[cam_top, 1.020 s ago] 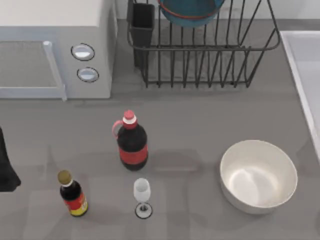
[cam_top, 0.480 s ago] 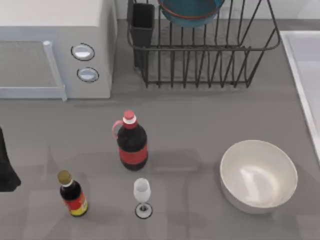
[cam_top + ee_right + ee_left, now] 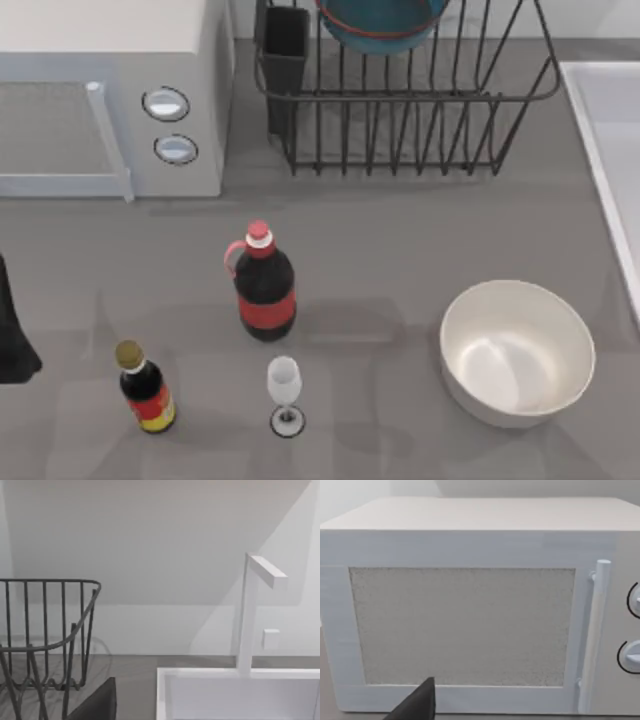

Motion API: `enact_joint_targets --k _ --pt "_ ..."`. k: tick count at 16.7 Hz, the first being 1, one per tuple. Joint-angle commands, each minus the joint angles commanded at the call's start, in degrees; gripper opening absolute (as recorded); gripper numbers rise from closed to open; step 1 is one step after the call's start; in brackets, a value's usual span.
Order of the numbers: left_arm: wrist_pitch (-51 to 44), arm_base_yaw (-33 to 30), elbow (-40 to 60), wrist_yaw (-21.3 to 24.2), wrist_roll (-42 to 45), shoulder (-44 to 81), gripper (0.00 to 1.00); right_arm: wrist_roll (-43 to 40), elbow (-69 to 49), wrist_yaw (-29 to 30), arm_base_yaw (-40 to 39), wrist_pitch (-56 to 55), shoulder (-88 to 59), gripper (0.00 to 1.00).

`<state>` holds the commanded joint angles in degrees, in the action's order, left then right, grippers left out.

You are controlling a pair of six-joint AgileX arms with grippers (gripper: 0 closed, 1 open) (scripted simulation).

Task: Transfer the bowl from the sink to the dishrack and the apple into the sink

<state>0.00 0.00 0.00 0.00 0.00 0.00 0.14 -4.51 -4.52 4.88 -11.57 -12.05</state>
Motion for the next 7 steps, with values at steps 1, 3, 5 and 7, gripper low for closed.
enact_joint_targets --k 1,3,5,7 --pt "0.00 0.00 0.00 0.00 0.00 0.00 1.00 -0.04 1.18 1.19 -1.26 3.35 3.54 1.00" --pt "0.00 0.00 0.00 0.00 0.00 0.00 1.00 -0.10 3.15 3.16 -3.39 8.41 8.79 1.00" --pt "0.00 0.00 0.00 0.00 0.00 0.00 1.00 -0.14 4.30 4.32 -4.65 11.11 11.57 1.00" --pt "0.00 0.00 0.00 0.00 0.00 0.00 1.00 -0.14 4.51 4.52 -4.88 11.57 12.05 1.00"
